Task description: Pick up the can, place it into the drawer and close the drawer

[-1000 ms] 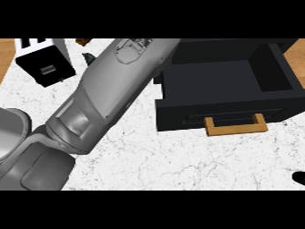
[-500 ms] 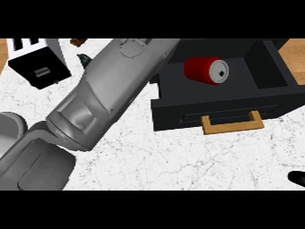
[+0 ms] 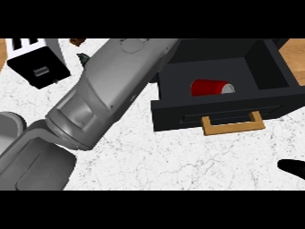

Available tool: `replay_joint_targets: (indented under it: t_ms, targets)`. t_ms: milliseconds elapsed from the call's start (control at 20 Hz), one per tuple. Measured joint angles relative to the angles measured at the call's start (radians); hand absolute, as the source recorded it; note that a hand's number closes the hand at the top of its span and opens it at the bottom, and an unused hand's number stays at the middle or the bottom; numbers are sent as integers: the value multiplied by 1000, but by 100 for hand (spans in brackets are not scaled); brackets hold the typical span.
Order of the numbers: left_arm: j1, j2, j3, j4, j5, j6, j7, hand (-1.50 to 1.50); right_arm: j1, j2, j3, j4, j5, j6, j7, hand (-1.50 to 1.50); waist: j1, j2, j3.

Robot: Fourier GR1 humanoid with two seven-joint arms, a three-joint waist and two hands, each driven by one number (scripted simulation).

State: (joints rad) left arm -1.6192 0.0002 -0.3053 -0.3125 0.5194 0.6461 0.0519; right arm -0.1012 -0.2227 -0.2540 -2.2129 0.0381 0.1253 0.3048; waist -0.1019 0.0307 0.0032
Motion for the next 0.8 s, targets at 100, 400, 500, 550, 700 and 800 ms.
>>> replay_joint_targets:
  t_ms: [100, 400, 500, 550, 700, 800]
  targets:
    - [-2, 0, 3, 0, 18, 0, -5, -150, -15, -18, 27, 6, 52, 7, -16, -150, 2, 0, 0]
    - [-11, 0, 20, -7, 69, -1, -28, -150, -67, -69, 119, 93, 251, 8, -87, -150, 23, 0, -1]
    - [-16, 0, 25, 2, 77, -2, -39, -150, -86, -80, 147, 132, 318, -3, -113, -150, 30, 0, -1]
    - [-15, 0, 22, 0, 80, -2, -42, -150, -106, -83, 167, 157, 358, -14, -119, -150, 38, -2, -1]
    - [-22, 0, 17, 9, 85, 5, -49, -150, -130, -89, 226, 233, 459, -34, -159, -150, 46, -3, -1]
    - [-32, 0, 10, 18, 81, 11, -48, -150, -160, -96, 251, 295, 515, -47, -178, -150, 54, -5, -1]
